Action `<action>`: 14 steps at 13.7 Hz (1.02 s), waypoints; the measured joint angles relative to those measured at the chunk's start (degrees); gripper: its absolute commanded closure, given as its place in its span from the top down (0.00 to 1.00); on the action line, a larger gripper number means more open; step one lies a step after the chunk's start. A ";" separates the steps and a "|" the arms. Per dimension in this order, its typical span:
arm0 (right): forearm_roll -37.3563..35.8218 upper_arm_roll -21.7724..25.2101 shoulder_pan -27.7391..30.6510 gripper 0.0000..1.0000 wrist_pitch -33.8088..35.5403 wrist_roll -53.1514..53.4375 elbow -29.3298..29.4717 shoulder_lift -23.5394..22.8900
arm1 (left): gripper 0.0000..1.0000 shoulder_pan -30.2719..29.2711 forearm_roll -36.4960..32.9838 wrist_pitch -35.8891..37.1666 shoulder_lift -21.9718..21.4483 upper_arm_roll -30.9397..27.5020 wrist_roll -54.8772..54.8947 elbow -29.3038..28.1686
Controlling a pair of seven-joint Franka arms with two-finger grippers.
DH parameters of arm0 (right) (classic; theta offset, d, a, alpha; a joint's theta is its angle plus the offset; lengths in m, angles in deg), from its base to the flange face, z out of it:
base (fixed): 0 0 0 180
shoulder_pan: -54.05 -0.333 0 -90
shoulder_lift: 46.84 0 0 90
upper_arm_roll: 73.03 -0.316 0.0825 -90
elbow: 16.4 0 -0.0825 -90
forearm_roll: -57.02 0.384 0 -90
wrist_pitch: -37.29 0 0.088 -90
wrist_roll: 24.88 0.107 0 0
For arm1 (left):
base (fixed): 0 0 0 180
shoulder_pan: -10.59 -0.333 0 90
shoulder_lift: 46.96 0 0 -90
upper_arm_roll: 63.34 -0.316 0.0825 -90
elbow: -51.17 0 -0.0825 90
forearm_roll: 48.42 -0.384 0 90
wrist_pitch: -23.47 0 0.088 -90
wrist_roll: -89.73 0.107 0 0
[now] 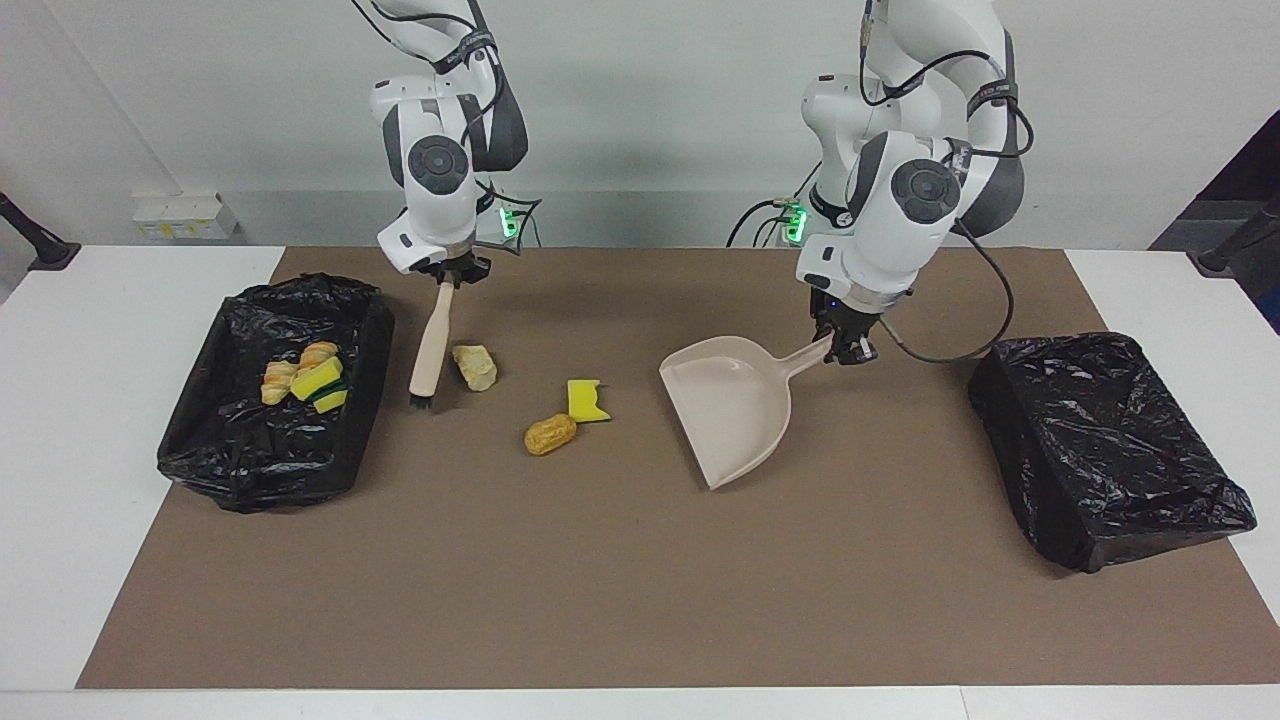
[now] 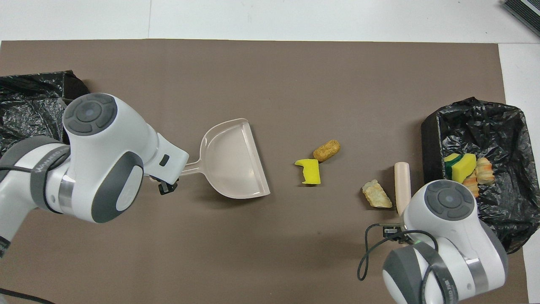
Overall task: Sweep and dump trash in bin
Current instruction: 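Lower the dustpan near the crumbs while the right gripper positions the brush, then sweep the sponge and crumbs into the dustpan with the right gripper's brush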
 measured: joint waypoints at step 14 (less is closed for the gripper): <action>36.23 -0.54 -13.67 0.00 -11.28 0.63 9.27 -8.19 | 0.00 0.45 -1.96 -8.60 3.23 -0.04 -0.63 -2.11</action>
